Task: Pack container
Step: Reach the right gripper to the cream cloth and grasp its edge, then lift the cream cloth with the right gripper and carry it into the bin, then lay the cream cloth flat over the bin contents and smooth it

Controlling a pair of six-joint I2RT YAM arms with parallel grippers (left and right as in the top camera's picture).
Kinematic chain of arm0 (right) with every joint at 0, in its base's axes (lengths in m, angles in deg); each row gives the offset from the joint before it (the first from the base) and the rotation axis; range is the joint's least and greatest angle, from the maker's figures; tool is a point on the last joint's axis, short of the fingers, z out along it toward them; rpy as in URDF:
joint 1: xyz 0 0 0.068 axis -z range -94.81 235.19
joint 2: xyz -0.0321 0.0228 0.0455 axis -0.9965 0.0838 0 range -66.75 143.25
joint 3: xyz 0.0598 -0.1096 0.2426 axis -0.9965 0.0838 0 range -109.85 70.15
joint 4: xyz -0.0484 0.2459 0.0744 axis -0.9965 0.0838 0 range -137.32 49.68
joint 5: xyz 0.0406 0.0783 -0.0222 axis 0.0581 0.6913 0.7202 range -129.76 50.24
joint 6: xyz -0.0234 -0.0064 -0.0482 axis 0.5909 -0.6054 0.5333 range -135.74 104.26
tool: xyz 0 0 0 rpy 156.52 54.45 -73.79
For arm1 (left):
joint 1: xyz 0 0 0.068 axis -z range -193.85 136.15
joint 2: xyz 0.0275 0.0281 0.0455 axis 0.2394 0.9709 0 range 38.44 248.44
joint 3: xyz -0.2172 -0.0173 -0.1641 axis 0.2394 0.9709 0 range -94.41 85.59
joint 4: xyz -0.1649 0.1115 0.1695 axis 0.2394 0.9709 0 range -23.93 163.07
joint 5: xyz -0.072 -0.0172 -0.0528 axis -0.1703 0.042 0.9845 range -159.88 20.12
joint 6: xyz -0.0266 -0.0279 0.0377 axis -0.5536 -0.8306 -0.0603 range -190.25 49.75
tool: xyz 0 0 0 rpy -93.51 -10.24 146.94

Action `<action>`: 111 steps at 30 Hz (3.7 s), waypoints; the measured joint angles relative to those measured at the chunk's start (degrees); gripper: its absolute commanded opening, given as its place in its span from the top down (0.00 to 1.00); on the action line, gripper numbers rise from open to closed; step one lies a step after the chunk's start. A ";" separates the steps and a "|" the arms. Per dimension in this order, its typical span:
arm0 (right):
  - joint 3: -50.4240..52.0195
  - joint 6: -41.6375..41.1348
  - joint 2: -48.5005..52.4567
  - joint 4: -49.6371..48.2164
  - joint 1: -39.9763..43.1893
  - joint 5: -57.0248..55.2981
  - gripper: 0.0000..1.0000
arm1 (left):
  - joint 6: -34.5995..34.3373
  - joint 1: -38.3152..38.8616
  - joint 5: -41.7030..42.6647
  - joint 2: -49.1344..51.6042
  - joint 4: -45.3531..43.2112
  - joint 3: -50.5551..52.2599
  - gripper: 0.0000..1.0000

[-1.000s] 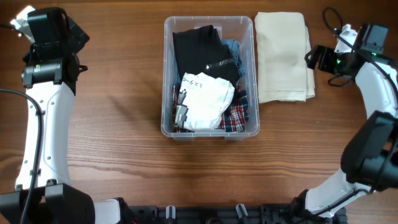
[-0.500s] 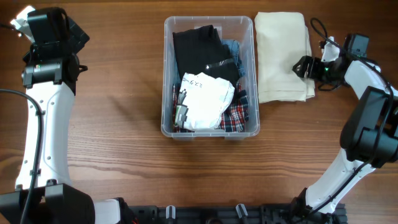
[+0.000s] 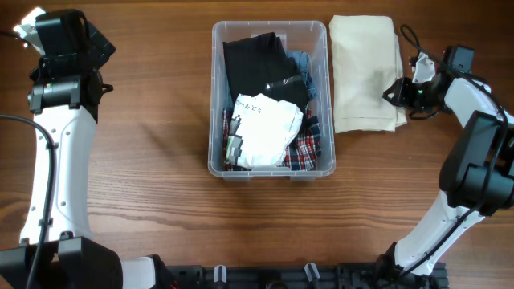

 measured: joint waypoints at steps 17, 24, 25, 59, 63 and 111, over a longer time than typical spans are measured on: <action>0.28 0.00 -10.80 0.74 0.00 2.56 0.96 | 0.00 0.00 0.00 0.00 0.00 0.00 0.00; 0.57 -4.42 -20.06 -0.63 0.00 4.66 0.96 | -0.02 0.00 0.00 0.00 0.00 0.00 0.00; 0.63 -5.05 -21.55 -0.66 0.04 4.66 0.96 | 0.00 0.00 0.00 0.00 0.00 0.00 0.00; 0.94 -15.13 -34.49 -19.15 -36.79 21.42 0.96 | -0.02 0.00 0.00 0.00 0.11 0.00 0.00; 0.98 -16.87 -31.47 -20.68 -36.79 19.06 0.96 | -0.02 0.00 0.00 0.00 0.13 0.00 0.00; 0.98 -18.43 -24.41 8.59 -38.49 9.31 0.94 | 0.00 0.00 0.00 0.00 0.15 0.00 0.00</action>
